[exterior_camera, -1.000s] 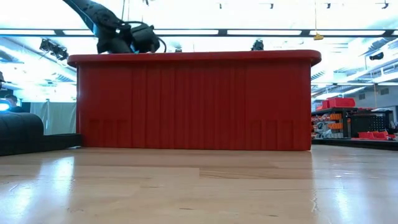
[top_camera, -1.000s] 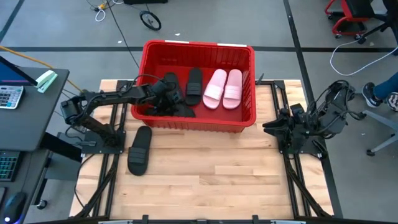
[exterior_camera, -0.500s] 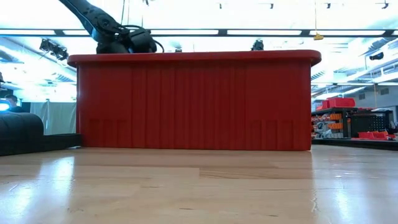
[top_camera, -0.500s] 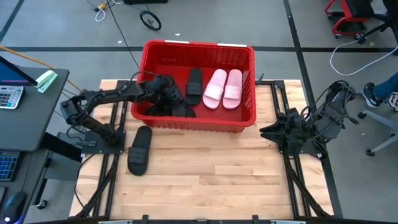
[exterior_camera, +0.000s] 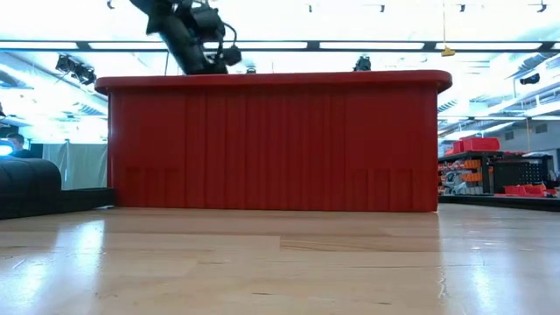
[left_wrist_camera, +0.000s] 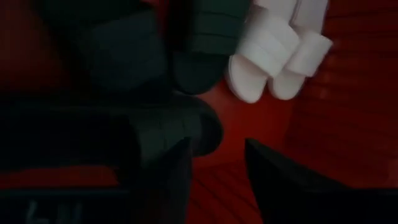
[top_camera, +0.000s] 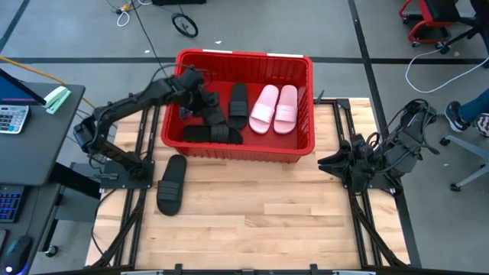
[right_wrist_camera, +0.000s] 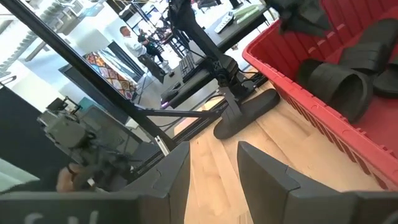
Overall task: Pick and place slides into bin
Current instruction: Put the black slide into the red bin
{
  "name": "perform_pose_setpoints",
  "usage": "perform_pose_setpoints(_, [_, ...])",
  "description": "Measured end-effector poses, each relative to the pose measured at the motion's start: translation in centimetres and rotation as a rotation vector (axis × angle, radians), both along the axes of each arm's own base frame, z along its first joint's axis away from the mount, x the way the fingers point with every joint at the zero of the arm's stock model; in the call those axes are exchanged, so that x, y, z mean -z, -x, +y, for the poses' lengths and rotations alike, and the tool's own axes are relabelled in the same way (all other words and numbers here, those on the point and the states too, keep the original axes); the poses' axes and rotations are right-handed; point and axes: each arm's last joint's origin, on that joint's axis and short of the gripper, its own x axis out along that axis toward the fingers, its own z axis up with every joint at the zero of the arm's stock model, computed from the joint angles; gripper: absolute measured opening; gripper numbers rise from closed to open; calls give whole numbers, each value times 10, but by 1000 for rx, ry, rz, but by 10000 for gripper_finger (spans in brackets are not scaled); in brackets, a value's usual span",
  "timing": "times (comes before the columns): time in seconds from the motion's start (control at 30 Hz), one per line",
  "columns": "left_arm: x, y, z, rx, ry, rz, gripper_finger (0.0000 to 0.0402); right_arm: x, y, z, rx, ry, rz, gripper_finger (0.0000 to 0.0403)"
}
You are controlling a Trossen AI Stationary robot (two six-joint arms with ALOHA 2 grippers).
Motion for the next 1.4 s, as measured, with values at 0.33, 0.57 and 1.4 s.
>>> perform_pose_setpoints(0.33, [-57,4,-15,130,-27,36,124,2,-2,3,-25,6,14,139])
perform_pose_setpoints(0.57, [-150,-5,-48,291,-215,-253,112,1,-6,9,-89,-9,10,139])
perform_pose_setpoints(1.4, [-234,64,-179,865,-252,-260,47,35,-152,44,-221,-183,-137,139])
